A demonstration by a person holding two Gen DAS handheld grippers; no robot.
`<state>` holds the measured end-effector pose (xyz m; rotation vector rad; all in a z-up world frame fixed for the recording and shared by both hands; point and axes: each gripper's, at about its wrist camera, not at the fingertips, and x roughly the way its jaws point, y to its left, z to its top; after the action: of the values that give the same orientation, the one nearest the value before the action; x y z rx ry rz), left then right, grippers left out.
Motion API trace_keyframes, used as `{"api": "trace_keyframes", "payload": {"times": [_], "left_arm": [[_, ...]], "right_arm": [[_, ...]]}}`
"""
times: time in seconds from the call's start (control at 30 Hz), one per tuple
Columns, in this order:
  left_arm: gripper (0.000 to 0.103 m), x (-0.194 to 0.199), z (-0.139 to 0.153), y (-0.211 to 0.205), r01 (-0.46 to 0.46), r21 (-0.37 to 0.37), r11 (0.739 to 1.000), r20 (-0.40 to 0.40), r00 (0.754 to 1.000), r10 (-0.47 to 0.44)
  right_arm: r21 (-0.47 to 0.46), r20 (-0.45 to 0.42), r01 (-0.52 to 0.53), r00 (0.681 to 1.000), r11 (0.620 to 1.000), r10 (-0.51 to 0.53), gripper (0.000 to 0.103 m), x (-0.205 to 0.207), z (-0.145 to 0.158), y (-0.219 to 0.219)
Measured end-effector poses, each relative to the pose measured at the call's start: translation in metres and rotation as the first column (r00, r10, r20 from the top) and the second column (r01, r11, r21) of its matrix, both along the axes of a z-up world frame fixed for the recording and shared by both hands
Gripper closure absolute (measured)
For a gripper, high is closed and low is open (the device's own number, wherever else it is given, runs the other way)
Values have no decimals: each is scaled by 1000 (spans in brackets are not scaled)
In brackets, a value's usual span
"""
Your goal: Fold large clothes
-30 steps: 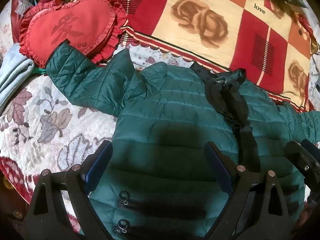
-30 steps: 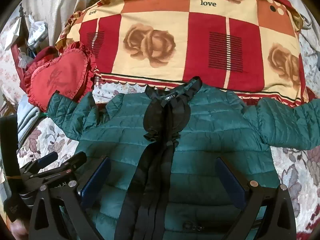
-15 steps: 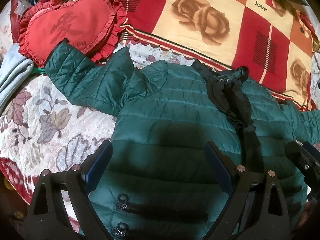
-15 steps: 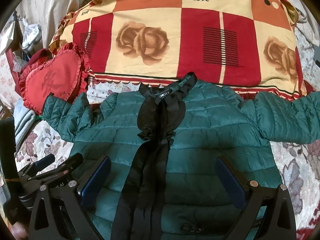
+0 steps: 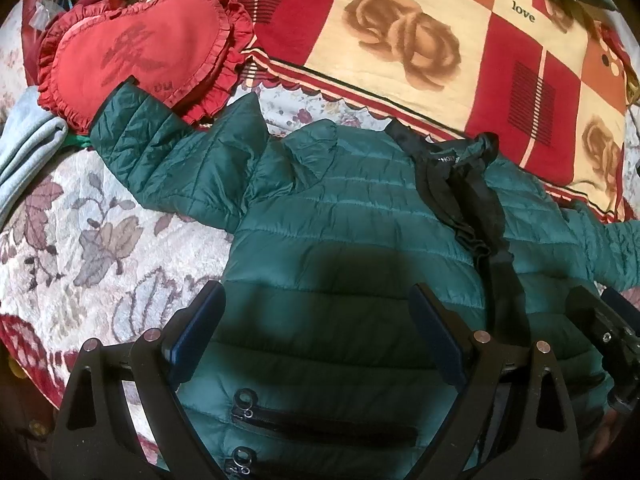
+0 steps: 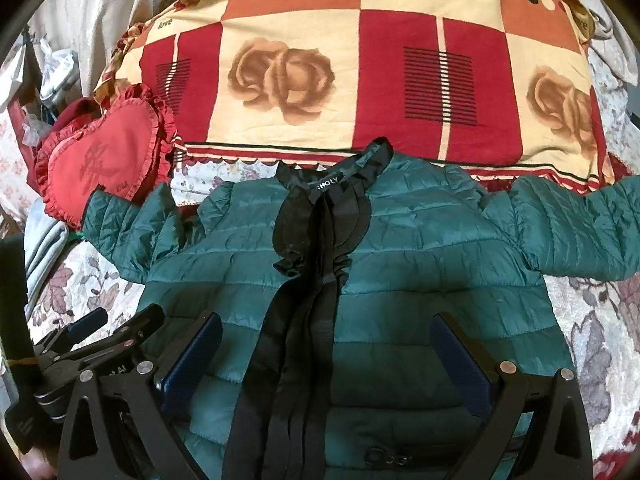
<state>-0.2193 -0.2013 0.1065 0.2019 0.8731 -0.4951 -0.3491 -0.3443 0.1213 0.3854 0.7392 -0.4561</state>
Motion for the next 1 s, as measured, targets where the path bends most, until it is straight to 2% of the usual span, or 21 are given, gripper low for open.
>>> {"api": "trace_keyframes", "payload": {"times": [0.6,0.8,0.93,1.0], "left_arm": [[10,13,-2,4,-21,14,1000,0,1000,21],[10,40,-1,25,-79,15,997,-6,997,79],[10,77,-2,49,-150,39,988,-5,989,150],[10,96,0,64,-185,28,982,11,983,185]], "right_arm": [[4,-21,-20,1000,1000,20,0,9,-5,8],[16,-22,-29,999,999,30,0,11,-8,9],[31,-27,-41,999,999,42,0,12,-10,11],[36,-32,-54,998,998,55,0,13,-10,13]]}}
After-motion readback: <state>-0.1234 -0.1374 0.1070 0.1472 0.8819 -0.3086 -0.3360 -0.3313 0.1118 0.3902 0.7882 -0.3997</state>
